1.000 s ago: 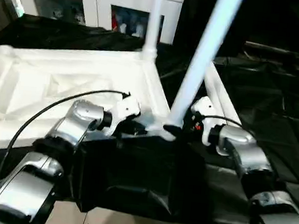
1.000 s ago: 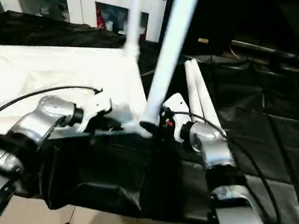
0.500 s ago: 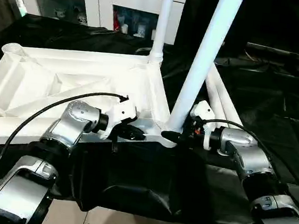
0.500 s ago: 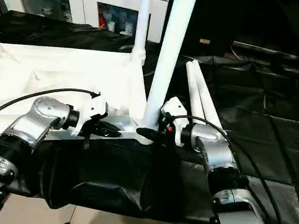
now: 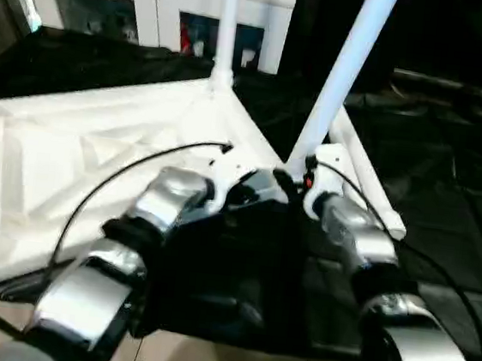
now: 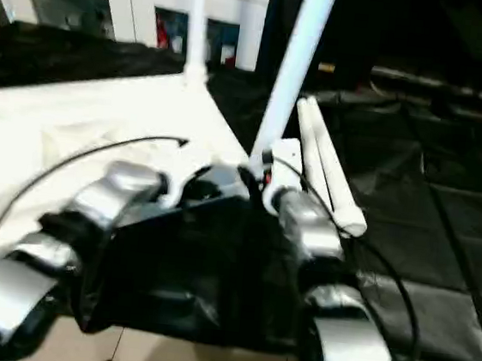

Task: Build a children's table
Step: Rotate leg to tighten

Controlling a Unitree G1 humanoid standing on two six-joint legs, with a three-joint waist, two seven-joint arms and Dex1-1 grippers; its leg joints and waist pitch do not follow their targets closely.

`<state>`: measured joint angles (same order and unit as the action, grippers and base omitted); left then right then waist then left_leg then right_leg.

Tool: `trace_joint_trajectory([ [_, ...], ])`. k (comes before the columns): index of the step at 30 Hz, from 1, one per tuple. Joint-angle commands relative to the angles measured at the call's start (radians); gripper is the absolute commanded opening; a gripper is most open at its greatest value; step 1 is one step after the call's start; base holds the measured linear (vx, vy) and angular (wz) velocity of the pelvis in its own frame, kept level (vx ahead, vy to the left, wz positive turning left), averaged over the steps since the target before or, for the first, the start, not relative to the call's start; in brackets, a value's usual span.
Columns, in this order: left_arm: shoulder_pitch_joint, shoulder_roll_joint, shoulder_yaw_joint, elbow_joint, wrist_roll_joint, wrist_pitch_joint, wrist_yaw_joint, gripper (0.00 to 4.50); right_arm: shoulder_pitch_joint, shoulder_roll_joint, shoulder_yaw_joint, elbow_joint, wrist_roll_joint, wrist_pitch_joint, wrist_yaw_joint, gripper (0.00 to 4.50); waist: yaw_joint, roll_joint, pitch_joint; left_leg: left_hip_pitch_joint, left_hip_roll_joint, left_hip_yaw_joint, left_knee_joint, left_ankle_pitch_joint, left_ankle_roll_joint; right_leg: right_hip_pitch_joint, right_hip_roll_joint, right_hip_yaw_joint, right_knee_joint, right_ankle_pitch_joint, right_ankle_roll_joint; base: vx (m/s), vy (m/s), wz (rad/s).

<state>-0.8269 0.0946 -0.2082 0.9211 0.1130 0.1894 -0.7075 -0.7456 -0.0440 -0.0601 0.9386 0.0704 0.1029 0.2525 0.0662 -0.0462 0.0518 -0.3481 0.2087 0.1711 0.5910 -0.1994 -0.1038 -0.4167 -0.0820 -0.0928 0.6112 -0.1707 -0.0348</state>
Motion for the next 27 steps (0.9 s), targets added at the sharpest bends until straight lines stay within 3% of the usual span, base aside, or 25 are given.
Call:
trace_joint_trajectory([
  [1, -0.02, -0.056, 0.021, 0.015, -0.024, -0.026, 0.066, 0.0, 0.004, 0.068, 0.062, 0.042, -0.014, -0.006, 0.06, 3.29, 0.0, -0.004, -0.069, -0.005, 0.014, 0.005, -0.064, -0.092, 0.065, 0.066, -0.061, 0.053, -0.069, -0.184, -0.181, 0.0, 0.0, 0.0],
  [6, -0.006, -0.027, 0.025, 0.008, -0.03, -0.058, 0.011, 0.0, 0.003, 0.04, 0.064, 0.033, -0.015, -0.046, 0.118, 3.77, -0.002, -0.009, -0.067, -0.007, 0.014, 0.006, -0.064, -0.113, 0.08, 0.069, -0.063, 0.052, -0.074, -0.221, -0.178, 0.0, 0.0, 0.0],
  [11, 0.027, 0.042, 0.016, -0.027, -0.042, -0.087, -0.107, 0.0, 0.043, -0.054, 0.088, -0.011, -0.014, -0.092, 0.314, 3.77, -0.001, -0.008, -0.068, -0.011, 0.015, 0.005, -0.061, -0.097, 0.1, 0.071, -0.063, 0.051, -0.071, -0.189, -0.188, 0.0, 0.0, 0.0],
  [14, 0.041, 0.07, 0.01, -0.043, -0.049, -0.094, -0.166, 0.0, 0.063, -0.098, 0.104, -0.037, -0.013, -0.101, 0.409, 3.77, -0.003, -0.015, -0.068, -0.013, 0.016, 0.004, -0.061, -0.093, 0.12, 0.075, -0.065, 0.051, -0.067, -0.172, -0.198, 0.0, 0.0, 0.0],
  [15, 0.049, 0.082, 0.007, -0.05, -0.053, -0.113, -0.197, 0.0, 0.071, -0.118, 0.109, -0.049, -0.012, -0.102, 0.447, 3.77, -0.005, -0.012, -0.067, -0.011, 0.017, 0.006, -0.06, -0.103, 0.119, 0.07, -0.064, 0.051, -0.07, -0.193, -0.198, 0.0, 0.0, 0.0],
  [19, 0.101, 0.166, -0.013, -0.124, -0.091, -0.149, -0.409, 0.0, 0.106, -0.225, 0.131, -0.127, 0.021, -0.088, 0.662, 3.77, -0.004, -0.013, -0.065, -0.009, 0.02, 0.004, -0.061, -0.126, 0.118, 0.071, -0.066, 0.051, -0.074, -0.238, -0.192, 0.0, 0.0, 0.0],
  [27, 0.139, 0.232, -0.036, -0.203, -0.118, -0.105, -0.56, 0.0, 0.117, -0.282, 0.149, -0.186, 0.041, -0.045, 0.801, 3.77, 0.001, -0.007, -0.065, -0.007, 0.027, 0.007, -0.062, -0.108, 0.104, 0.066, -0.063, 0.052, -0.063, -0.179, -0.226, 0.0, 0.0, 0.0],
])
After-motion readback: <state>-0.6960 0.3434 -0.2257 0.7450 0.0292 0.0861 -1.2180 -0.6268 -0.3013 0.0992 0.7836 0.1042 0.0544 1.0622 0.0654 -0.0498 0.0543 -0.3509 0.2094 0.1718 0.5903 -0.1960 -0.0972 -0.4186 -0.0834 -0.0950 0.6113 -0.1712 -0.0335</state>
